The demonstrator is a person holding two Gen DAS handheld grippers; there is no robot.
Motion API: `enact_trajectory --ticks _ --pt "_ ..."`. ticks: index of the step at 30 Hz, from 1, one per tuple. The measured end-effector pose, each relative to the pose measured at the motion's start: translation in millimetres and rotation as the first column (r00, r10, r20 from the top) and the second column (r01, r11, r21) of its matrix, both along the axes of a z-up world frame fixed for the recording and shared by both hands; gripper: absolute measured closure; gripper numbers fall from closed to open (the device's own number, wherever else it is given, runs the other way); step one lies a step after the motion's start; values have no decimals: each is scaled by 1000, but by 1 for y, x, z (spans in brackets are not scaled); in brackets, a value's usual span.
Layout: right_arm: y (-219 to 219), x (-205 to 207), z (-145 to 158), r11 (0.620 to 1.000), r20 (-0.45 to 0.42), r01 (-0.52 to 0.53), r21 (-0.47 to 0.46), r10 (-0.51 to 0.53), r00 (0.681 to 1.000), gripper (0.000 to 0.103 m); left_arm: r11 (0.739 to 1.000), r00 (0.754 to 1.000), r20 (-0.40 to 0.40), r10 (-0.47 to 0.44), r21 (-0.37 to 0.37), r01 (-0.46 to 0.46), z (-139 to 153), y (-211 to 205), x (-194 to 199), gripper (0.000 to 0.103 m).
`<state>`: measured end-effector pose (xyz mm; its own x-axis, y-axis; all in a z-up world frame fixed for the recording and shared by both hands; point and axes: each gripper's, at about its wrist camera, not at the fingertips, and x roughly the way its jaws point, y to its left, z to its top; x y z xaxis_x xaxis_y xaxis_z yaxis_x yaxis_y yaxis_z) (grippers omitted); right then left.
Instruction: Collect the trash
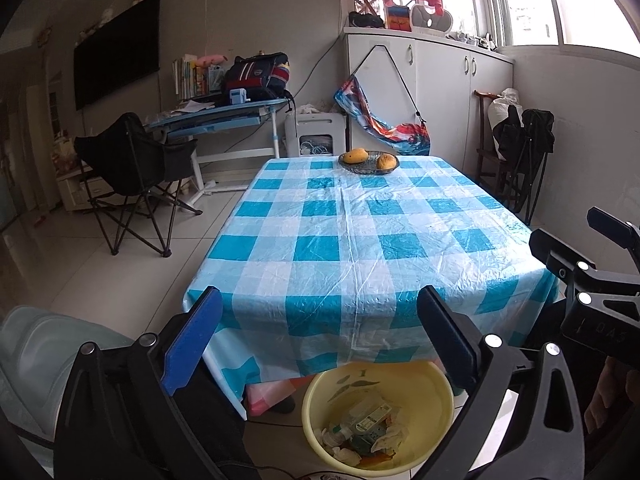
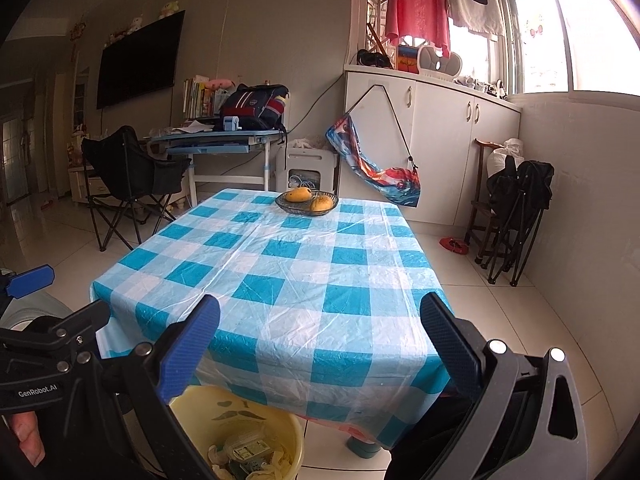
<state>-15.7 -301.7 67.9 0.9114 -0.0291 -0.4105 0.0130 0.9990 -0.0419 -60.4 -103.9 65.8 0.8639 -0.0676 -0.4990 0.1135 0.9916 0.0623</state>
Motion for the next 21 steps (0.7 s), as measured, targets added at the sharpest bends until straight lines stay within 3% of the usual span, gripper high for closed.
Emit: enact_trajectory --ticks 11,21 --pt "-10 -4 1 999 11 11 30 -12 1000 7 996 999 34 6 84 -9 7 -21 -5 8" --pt "-4 -1 -3 1000 -5 -5 10 5 1000 7 995 999 26 45 92 -47 6 -12 -2 8"
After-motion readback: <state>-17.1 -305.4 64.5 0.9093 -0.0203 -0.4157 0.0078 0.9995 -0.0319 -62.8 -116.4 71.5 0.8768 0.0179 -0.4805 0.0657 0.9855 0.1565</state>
